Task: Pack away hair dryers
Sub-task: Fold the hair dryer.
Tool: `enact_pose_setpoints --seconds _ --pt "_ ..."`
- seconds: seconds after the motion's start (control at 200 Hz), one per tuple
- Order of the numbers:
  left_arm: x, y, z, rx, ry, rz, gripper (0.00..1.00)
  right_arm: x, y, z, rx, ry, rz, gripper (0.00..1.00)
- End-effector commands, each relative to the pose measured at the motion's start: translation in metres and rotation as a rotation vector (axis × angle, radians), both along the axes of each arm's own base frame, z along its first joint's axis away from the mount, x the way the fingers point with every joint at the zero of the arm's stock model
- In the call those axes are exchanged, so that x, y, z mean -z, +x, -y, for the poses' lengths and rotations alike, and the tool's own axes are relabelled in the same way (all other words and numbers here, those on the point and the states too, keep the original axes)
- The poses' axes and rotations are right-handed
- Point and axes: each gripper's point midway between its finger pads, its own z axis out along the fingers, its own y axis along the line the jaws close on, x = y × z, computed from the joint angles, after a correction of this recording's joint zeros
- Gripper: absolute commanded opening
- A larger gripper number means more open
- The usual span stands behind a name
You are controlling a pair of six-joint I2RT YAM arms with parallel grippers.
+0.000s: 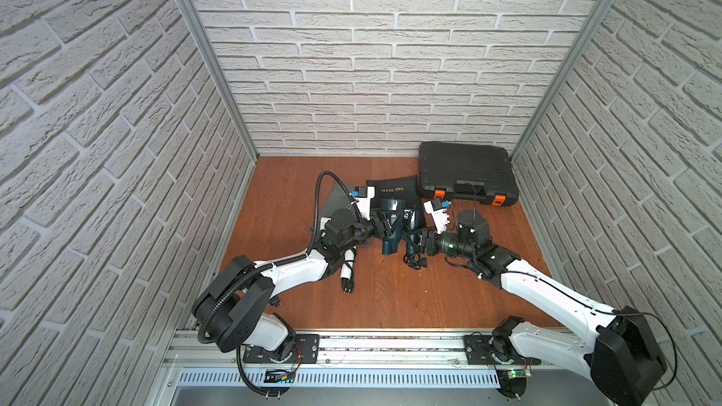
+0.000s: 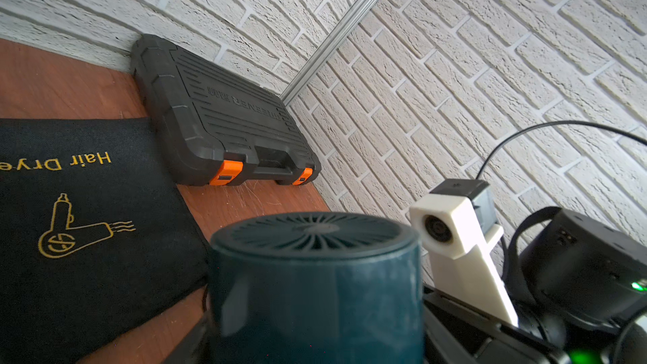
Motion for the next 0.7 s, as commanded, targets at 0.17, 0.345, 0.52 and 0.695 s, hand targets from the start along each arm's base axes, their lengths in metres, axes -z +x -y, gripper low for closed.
enact_pose_setpoints --seconds 0.17,0.345,0.52,0.695 --pt "-0.045 -0.006 0.000 0.033 -0.114 0.082 0.00 -0.027 0.007 -0.004 -0.040 0.053 0.079 0.54" --pt "-0.040 -0.007 0.007 0.065 -0.127 0.069 0.00 -0.035 0.007 -0.005 -0.048 0.076 0.101 0.50" --pt "-0.038 -0.006 0.010 0.077 -0.134 0.063 0.00 -0.037 0.005 -0.006 -0.059 0.089 0.103 0.41" --pt "-0.040 -0.006 0.010 0.076 -0.134 0.070 0.08 -0.043 0.001 -0.006 -0.072 0.106 0.112 0.30"
